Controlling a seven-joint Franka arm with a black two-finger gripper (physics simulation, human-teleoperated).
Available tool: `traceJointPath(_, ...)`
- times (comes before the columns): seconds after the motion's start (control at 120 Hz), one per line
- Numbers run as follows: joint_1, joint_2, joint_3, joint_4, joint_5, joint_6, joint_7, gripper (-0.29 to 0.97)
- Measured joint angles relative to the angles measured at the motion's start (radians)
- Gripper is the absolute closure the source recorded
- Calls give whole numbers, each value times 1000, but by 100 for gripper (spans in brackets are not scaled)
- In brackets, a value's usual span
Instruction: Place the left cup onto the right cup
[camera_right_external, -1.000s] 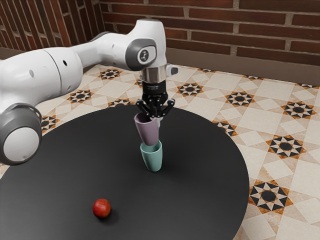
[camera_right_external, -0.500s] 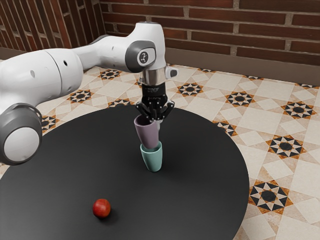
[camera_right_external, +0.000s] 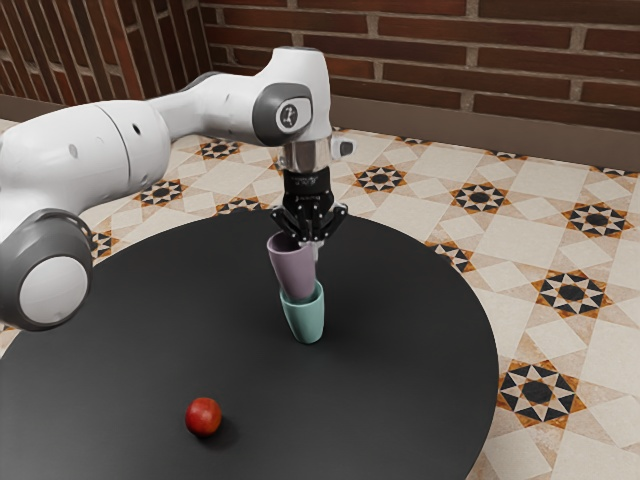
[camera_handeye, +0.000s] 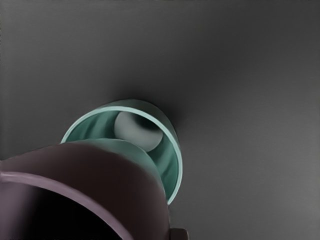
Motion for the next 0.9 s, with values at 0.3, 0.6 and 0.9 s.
traceJointPath(0.3, 0, 16, -1, 0, 6, 24, -9, 79)
traceJointPath(0.6, 0, 21, -1, -4, 5, 50, -15, 51)
traceJointPath(0.9, 0, -53, -5, -1, 32, 25, -8, 13)
